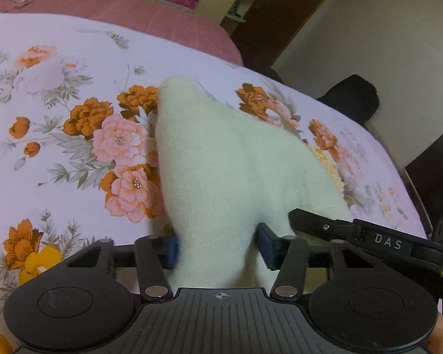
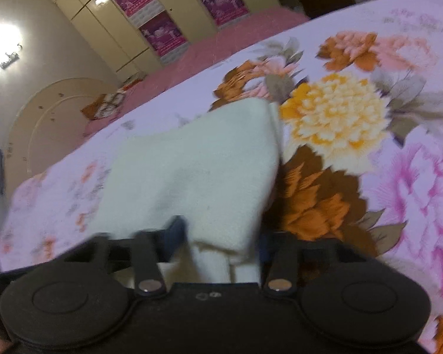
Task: Fold small clothes
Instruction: 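Grasp the end edge of the pale green sweater with both grippers, then lift the held end and fold it over the sweater with both grippers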
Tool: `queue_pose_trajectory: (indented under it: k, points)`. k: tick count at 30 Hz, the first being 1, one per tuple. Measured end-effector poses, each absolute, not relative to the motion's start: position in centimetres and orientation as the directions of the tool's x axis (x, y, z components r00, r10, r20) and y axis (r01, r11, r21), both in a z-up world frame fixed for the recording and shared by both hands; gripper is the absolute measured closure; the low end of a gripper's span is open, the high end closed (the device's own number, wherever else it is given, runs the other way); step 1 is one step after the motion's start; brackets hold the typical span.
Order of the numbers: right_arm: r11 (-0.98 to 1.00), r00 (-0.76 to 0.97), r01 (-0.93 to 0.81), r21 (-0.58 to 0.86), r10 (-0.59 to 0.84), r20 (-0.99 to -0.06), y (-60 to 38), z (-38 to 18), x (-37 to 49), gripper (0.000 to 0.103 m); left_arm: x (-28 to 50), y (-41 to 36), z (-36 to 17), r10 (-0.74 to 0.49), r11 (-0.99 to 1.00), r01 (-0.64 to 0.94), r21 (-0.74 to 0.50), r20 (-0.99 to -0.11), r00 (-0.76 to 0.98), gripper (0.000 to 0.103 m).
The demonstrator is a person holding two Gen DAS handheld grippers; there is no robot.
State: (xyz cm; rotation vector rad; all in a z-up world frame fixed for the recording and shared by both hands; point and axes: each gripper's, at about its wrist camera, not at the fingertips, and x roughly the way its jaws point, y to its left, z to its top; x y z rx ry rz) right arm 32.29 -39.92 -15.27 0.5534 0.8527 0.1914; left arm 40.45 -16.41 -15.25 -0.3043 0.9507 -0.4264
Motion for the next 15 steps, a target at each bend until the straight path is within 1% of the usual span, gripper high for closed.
queue_pose_trajectory:
  k: [2,3,5,6,7,8,9,11,15]
  points:
    - [0.856,0.658,0.048,0.515,0.361,-0.661,-39.8,-15.0,32.0,0.069,40.7,-16.5,-15.8,-0.471,0.881,0.222,-0.418,-0.723,0.506,0.053]
    - [0.859,0.658,0.050,0.509,0.355,-0.664,-39.7,-15.2,32.2,0.063,40.9,-16.4,-16.1,-0.471,0.880,0.215,-0.423,-0.722,0.506,0.053]
    - [0.838,0.653,0.073,0.541,0.370,-0.661,-40.0,-15.9,32.8,0.058,41.1,-16.6,-16.1,-0.466,0.883,0.210,-0.420,-0.723,0.511,0.053]
    - [0.832,0.654,0.077,0.550,0.374,-0.657,-40.0,-15.9,33.1,0.057,41.0,-16.8,-16.0,-0.461,0.885,0.208,-0.416,-0.725,0.512,0.053]
    - [0.836,0.654,0.078,0.543,0.369,-0.661,-39.8,-15.9,33.4,0.057,40.9,-16.8,-15.9,-0.457,0.887,0.205,-0.413,-0.725,0.515,0.053]
    - [0.843,0.655,0.077,0.532,0.359,-0.665,-39.5,-15.7,33.5,0.060,40.9,-16.9,-15.7,-0.453,0.889,0.205,-0.409,-0.726,0.518,0.053]
    - [0.848,0.655,0.075,0.524,0.354,-0.667,-39.2,-15.6,33.5,0.066,40.7,-17.0,-15.4,-0.450,0.891,0.209,-0.403,-0.724,0.523,0.056]
    - [0.860,0.664,0.065,0.507,0.342,-0.665,-38.7,-15.0,33.0,0.070,40.4,-17.1,-14.9,-0.448,0.893,0.224,-0.391,-0.718,0.533,0.058]
    - [0.858,0.678,0.064,0.509,0.337,-0.653,-38.5,-14.3,32.7,0.071,40.3,-17.3,-13.8,-0.450,0.893,0.253,-0.373,-0.709,0.543,0.060]
